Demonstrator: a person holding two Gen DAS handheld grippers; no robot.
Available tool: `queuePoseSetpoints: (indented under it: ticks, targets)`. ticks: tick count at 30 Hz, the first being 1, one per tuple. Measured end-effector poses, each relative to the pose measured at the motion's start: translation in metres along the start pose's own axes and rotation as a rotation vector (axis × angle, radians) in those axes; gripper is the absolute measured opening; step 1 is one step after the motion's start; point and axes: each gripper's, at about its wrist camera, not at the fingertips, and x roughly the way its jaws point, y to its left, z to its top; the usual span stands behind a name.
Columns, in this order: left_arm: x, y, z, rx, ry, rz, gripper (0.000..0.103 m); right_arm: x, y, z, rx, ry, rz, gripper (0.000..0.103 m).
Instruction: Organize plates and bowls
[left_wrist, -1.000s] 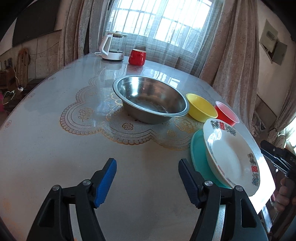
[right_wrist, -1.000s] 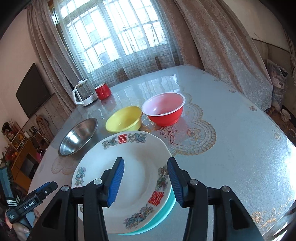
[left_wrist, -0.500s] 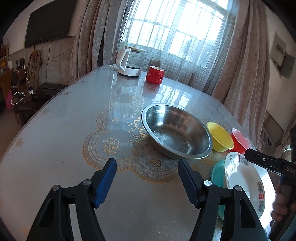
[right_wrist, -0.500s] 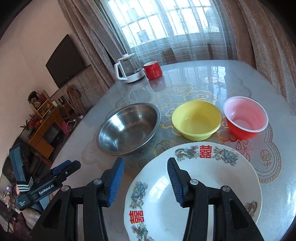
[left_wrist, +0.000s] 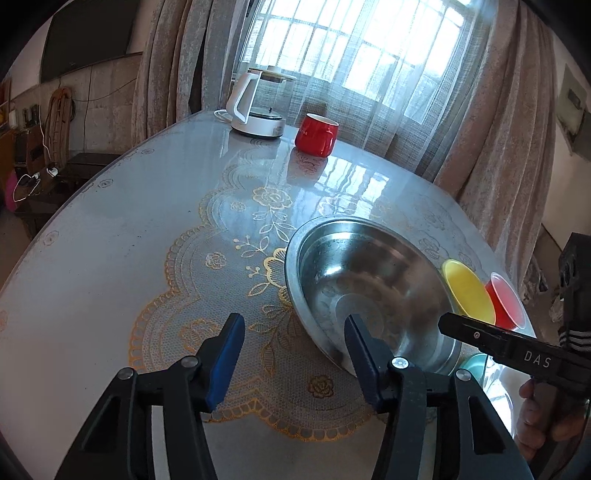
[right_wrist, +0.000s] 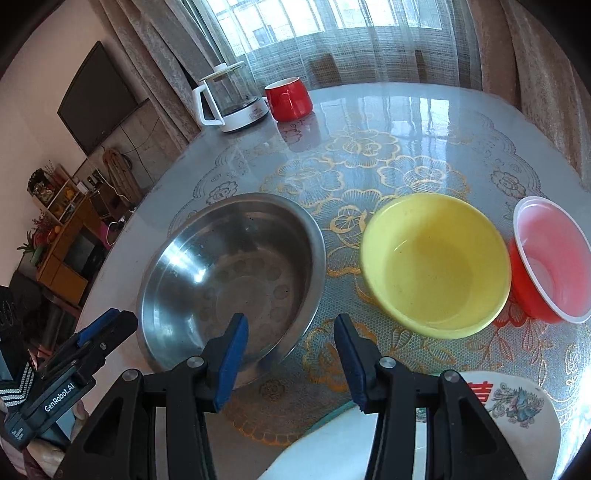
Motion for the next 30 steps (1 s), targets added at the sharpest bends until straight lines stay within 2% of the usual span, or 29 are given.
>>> queuePoseSetpoints:
  ticks: [1,3,5,6,7,9,13,18,22,30]
  targets:
    - [0.003,0.000,0.001,0.001,0.003,0.004,0.053,0.003,0.001,0.001,-0.002,0.004,-0.008,0.049]
    - [0.009,-0.002,0.002,0.008,0.009,0.001,0.043,0.009,0.002,0.003,-0.007,0.008,-0.018,0.047]
    - [0.015,-0.004,0.002,0.012,0.024,-0.008,0.035,0.015,0.005,0.005,-0.023,0.017,-0.035,0.036]
    - [0.015,-0.005,0.002,0.014,0.022,-0.022,0.027,0.018,0.007,0.005,-0.036,0.020,-0.042,0.030]
    - [0.013,-0.007,0.000,0.026,0.017,-0.026,0.025,0.019,0.010,0.005,-0.055,0.017,-0.056,0.029]
    - [0.007,-0.010,-0.003,0.053,-0.001,0.002,0.025,0.019,0.014,0.003,-0.087,0.017,-0.065,0.026]
    - [-0.006,-0.004,-0.012,0.038,0.006,-0.020,0.026,0.008,0.019,-0.006,-0.125,0.005,-0.049,0.026]
    - [-0.037,0.000,-0.030,0.048,-0.008,0.001,0.027,-0.010,0.038,-0.021,-0.194,-0.012,-0.026,0.026]
    - [-0.064,0.006,-0.048,0.065,-0.008,0.016,0.027,-0.020,0.054,-0.038,-0.231,0.019,-0.009,0.027]
    - [-0.101,0.029,-0.086,0.022,0.026,-0.009,0.029,-0.035,0.076,-0.073,-0.283,0.052,0.044,0.027]
